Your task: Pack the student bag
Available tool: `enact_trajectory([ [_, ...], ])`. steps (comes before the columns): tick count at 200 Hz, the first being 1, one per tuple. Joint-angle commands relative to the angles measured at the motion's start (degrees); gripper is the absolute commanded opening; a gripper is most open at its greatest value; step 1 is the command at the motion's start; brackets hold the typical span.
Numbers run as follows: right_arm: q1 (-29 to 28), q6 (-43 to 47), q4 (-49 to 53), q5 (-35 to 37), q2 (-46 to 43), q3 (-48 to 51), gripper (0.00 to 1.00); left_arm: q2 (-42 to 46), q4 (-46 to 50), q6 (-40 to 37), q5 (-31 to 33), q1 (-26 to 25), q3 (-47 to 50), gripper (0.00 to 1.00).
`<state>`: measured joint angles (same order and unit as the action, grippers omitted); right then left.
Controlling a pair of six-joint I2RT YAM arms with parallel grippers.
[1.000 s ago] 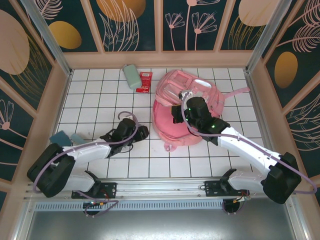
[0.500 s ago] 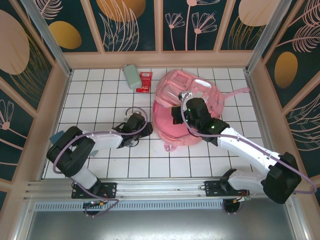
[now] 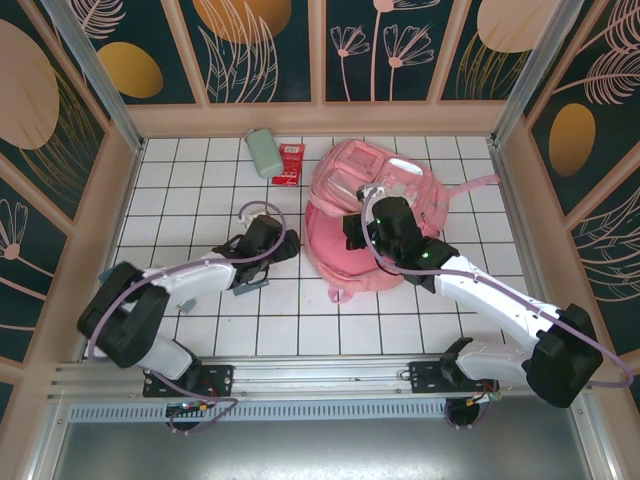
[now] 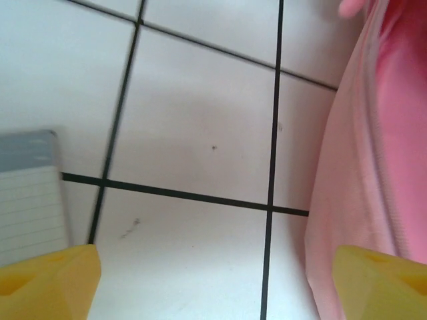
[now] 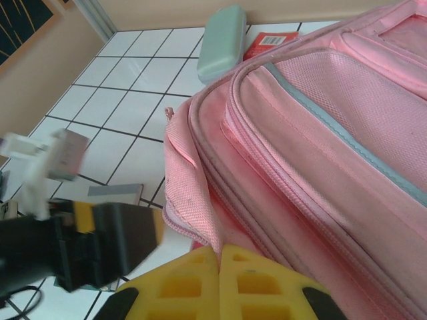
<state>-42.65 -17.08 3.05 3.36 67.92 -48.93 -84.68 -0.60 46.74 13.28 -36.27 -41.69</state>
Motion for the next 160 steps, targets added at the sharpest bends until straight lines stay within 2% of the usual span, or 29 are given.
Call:
enact_trajectory([
  [1,-0.4,-0.4,-3.7,0.6,-1.3,0.6,0.0,5.2,11.4,1.1,7.1,0.0,0.1,0.96],
  [32,-0.4,-0.5,-5.3,-0.1,-0.6,1.0,0.0,7.7,18.7,4.5,9.3,0.0,1.3,0.99],
  [66,-0.4,-0.2,-5.5,-0.2,-0.6,1.0,0.0,4.7,23.6,8.7,10.9,-0.7,2.2,0.98],
  [108,-0.3,0.0,-5.9,0.1,-1.3,1.9,0.0,4.0,21.4,12.6,9.4,-2.0,5.7,0.98],
  [160,-0.3,0.1,-5.9,0.1,-1.3,2.1,0.0,-1.3,17.5,12.1,7.2,-2.4,5.8,0.98],
])
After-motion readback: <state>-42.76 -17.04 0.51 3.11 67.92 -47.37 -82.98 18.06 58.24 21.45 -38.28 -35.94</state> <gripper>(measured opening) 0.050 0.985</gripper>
